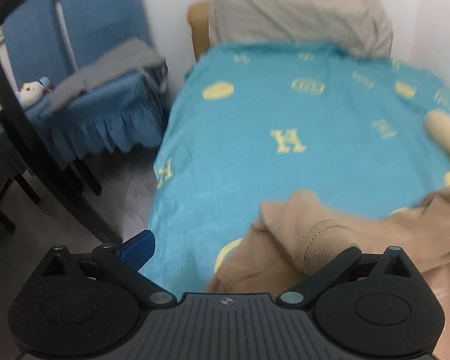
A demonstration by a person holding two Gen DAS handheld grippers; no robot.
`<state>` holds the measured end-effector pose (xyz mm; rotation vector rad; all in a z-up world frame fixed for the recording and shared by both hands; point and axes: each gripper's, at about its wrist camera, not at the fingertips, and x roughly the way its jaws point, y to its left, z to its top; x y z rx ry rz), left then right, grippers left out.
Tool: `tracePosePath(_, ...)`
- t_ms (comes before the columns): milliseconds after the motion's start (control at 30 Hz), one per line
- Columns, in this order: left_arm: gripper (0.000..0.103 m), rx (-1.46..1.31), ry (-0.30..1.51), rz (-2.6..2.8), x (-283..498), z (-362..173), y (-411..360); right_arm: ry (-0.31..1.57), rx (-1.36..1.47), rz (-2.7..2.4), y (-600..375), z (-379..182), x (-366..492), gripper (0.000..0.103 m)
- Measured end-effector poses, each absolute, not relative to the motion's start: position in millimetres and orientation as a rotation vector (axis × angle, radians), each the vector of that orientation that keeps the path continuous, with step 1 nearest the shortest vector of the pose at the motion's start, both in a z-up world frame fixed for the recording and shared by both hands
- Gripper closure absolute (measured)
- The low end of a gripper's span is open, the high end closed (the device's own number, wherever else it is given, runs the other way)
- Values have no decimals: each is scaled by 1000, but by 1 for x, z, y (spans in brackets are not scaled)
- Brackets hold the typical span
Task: Fold clothes
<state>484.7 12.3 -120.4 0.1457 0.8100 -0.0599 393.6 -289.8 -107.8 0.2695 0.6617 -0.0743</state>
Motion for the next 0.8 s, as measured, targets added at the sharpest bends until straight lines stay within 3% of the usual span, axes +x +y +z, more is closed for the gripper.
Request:
tracePosePath(300,2,20,498,-125,409,-50,0,508,103,196,-250,-60,341,15)
tracePosePath(433,2,159,401,-166,377,-22,-26,467,71,318,-226,-45,337,15)
tracePosePath(800,4,305,280,-160,299,8,-44,556,163,113,-239,-55,350,15)
